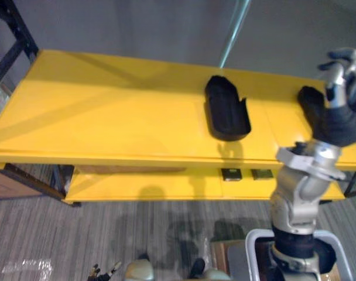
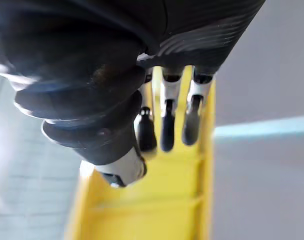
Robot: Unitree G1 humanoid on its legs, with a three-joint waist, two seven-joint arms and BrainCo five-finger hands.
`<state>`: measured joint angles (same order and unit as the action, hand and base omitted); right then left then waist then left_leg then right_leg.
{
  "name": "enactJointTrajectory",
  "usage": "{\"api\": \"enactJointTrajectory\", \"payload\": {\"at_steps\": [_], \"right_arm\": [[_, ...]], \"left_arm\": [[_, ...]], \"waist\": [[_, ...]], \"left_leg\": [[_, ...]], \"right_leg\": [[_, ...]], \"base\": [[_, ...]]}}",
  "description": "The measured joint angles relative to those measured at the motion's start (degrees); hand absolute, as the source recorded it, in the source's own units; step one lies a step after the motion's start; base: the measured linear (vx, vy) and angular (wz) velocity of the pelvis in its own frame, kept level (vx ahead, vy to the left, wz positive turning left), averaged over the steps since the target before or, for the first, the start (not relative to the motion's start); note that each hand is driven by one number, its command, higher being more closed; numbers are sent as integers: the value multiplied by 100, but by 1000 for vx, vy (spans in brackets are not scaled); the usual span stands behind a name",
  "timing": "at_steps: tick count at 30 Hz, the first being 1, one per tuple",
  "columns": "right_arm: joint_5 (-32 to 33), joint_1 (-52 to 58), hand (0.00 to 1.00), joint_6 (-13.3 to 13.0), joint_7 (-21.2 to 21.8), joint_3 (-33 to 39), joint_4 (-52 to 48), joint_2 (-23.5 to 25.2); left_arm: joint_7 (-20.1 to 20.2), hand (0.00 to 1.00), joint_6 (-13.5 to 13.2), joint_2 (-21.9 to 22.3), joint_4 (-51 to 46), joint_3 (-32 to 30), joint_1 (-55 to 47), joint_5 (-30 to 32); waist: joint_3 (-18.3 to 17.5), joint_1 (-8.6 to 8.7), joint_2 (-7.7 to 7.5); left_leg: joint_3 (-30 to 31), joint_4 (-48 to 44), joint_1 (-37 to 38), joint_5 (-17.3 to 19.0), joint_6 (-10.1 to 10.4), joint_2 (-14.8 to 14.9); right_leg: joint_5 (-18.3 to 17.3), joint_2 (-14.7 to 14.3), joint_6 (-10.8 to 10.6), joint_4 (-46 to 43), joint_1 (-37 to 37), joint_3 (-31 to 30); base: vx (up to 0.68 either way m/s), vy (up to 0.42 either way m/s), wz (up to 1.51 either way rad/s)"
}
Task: Walk over and take plastic housings, then place them on the shelf
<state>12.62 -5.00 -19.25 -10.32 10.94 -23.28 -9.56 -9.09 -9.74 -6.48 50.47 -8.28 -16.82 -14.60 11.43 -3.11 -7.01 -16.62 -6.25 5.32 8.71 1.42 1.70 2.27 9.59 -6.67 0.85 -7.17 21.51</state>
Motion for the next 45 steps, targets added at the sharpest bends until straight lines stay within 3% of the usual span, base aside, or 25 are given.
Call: {"api": "enactJointTrajectory", "payload": {"at_steps": [3, 7, 9, 12, 14, 16, 18, 22, 24, 27, 30, 31, 34, 39, 41, 42, 45], "right_arm": [[307, 889, 0, 210, 417, -62, 299, 52], [792, 1892, 0, 209, 834, -443, 1323, 391], [681, 2040, 0, 200, 738, -576, 1600, 496], [559, 2088, 0, 194, 35, -671, 1923, 689], [346, 2114, 0, 188, -652, -639, 1978, 746], [339, 2179, 0, 167, -1093, -479, 1979, 772], [200, 2269, 0, 164, -1465, -86, 1978, 781], [194, 2596, 0, 165, -1597, 603, 1989, 738], [204, 2926, 0, 162, -1471, 991, 2033, 732], [381, 3128, 0, 81, -1245, 1147, 2105, 733], [628, 2981, 0, -75, -775, 946, 2202, 737], [561, 2790, 0, -113, -589, 815, 2201, 703], [449, 2261, 0, -189, -343, 580, 2204, 492], [468, 1692, 0, -247, -194, 123, 2445, 312], [465, 1517, 0, -248, -89, 57, 2470, 268], [462, 1490, 0, -248, -72, 47, 2478, 256], [480, 1419, 0, -249, -70, 41, 2480, 221]], "left_arm": [[2, 0, 69, 7, 31, 89, 7, 183], [21, 0, 280, -5, 344, 438, 116, 497], [48, 0, 314, -14, 417, 520, 166, 578], [67, 0, 412, -59, 526, 733, 249, 620], [76, 0, 469, -85, 598, 748, 342, 629], [87, 0, 542, -179, 702, 922, 398, 696], [176, 0, 688, -240, 775, 1049, 398, 907], [438, 0, 856, -343, 876, 1310, 484, 1118], [997, 0, 1070, -456, 908, 1567, 643, 1134], [1263, 0, 1117, -456, 902, 1810, 822, 1236], [1300, 0, 1099, -374, 738, 1962, 917, 911], [1283, 0, 1077, -308, 674, 2076, 916, 690], [1224, 0, 914, -48, 637, 2090, 903, 369], [1123, 0, 696, -79, 576, 1699, 862, 306], [1043, 0, 673, -96, 576, 1496, 821, 127], [1012, 0, 646, -125, 574, 1347, 802, 107], [937, 0, 485, -206, 616, 1112, 672, 228]], "waist": [[-102, 135, 126], [-303, 419, 458], [-334, 458, 498], [-405, 548, 541], [-426, 566, 571], [-421, 644, 530], [-420, 837, 511], [-439, 1178, 558], [-450, 1498, 612], [-455, 1687, 731], [-452, 1638, 806], [-440, 1619, 844], [-381, 1472, 1105], [-321, 1170, 937], [-321, 1078, 958], [-329, 1007, 897], [-354, 993, 855]], "left_leg": [[-165, 95, 65, 4, 6, -4], [-503, 364, 290, -23, 49, -9], [-621, 479, 381, -46, 81, -3], [-918, 640, 493, -92, 114, 20], [-1271, 680, 512, -110, 152, 61], [-1582, 680, 570, -93, 195, 100], [-1949, 664, 704, -33, 282, 142], [-2489, 550, 886, 125, 402, 231], [-2646, 402, 887, 177, 433, 274], [-2654, 358, 896, 199, 464, 283], [-2182, -51, 805, 304, 344, 305], [-1693, -317, 631, 428, 243, 327], [-877, -812, 344, 876, 184, 402], [162, -1231, 85, 1130, 109, 267], [251, -1178, 20, 1365, 102, 274], [220, -1212, -49, 1393, 111, 265], [257, -1224, -92, 1397, 108, 253]], "right_leg": [[0, -10, 0, 17, 77, -168], [0, -56, -3, 59, 117, -480], [1, -85, -6, 71, 124, -598], [29, -163, 12, 79, 224, -842], [132, -269, 47, 115, 429, -1220], [215, -360, 77, 171, 532, -1503], [257, -471, 105, 180, 612, -1858], [279, -639, 110, 175, 680, -2347], [281, -667, 109, 164, 710, -2506], [280, -673, 110, 151, 716, -2531], [277, -689, 112, 31, 837, -2815], [273, -708, 108, -52, 959, -2986], [358, -853, 73, -21, 1162, -3337], [487, -879, 57, 48, 1327, -3550], [654, -918, 67, 112, 1379, -3555], [723, -902, 133, 147, 1395, -3560], [747, -892, 120, 151, 1419, -3533]], "base": [[-34, 6, -36], [-72, -6, -42], [-80, -18, -38], [-79, -30, -44], [-36, -31, -83], [1, -31, -82], [-1, -30, -89], [-18, -23, -76], [-23, -36, -43], [-63, -41, -12], [-110, -64, -42], [-106, -69, -65], [-119, -24, -58], [-144, -13, -21], [-121, 21, -17], [-113, 8, -13], [-25, -8, 0]]}}
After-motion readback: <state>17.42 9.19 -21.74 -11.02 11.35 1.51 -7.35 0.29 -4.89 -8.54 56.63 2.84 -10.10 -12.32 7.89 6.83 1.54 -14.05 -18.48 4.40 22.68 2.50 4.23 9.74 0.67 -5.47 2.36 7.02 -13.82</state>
